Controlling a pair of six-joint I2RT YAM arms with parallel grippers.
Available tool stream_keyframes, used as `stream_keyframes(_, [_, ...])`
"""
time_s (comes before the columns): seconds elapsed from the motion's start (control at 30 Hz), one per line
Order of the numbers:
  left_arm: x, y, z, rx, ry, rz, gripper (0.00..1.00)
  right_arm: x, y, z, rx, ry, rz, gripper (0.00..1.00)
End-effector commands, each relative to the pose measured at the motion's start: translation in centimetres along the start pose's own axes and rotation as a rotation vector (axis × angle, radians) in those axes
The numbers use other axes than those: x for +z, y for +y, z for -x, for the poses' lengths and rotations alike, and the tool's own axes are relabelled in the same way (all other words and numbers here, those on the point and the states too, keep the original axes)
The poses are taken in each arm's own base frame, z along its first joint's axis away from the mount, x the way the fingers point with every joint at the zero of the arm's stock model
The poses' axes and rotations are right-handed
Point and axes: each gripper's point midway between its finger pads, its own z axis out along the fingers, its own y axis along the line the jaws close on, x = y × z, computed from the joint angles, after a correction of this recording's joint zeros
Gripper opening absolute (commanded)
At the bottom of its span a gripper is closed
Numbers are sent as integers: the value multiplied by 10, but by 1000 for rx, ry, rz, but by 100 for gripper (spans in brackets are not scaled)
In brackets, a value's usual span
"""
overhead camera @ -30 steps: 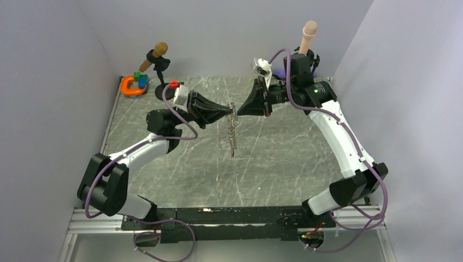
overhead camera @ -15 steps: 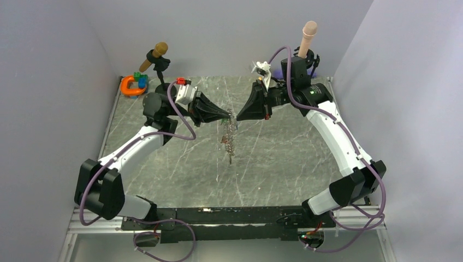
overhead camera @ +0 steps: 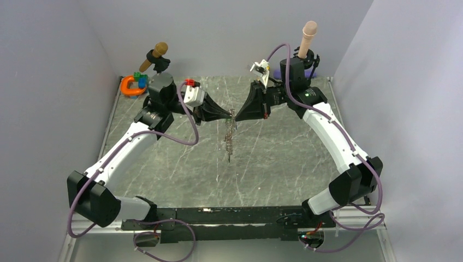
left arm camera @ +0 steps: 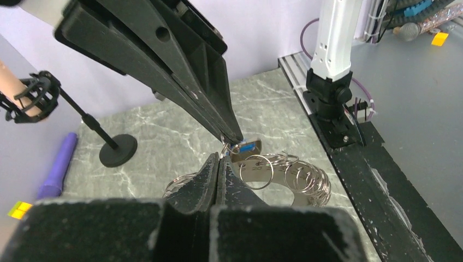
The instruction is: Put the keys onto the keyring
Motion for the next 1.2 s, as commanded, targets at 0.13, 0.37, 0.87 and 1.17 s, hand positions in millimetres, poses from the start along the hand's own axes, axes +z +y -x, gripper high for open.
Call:
stream_keyframes(0.13, [0, -2, -3, 63, 67, 21, 0, -1, 8, 9, -11, -14, 41, 0])
stream_keyframes(0.37, [-2, 8, -7, 63, 93, 88, 0, -10, -13, -4, -106, 54, -154, 36])
stream_keyframes(0.87, [-19, 58, -45, -313, 109, 496, 0, -84, -41, -37, -279, 104, -485, 54])
stream_keyframes(1.17, [22, 78, -69, -595, 45, 429, 0, -101, -31, -54, -297, 56, -530, 56])
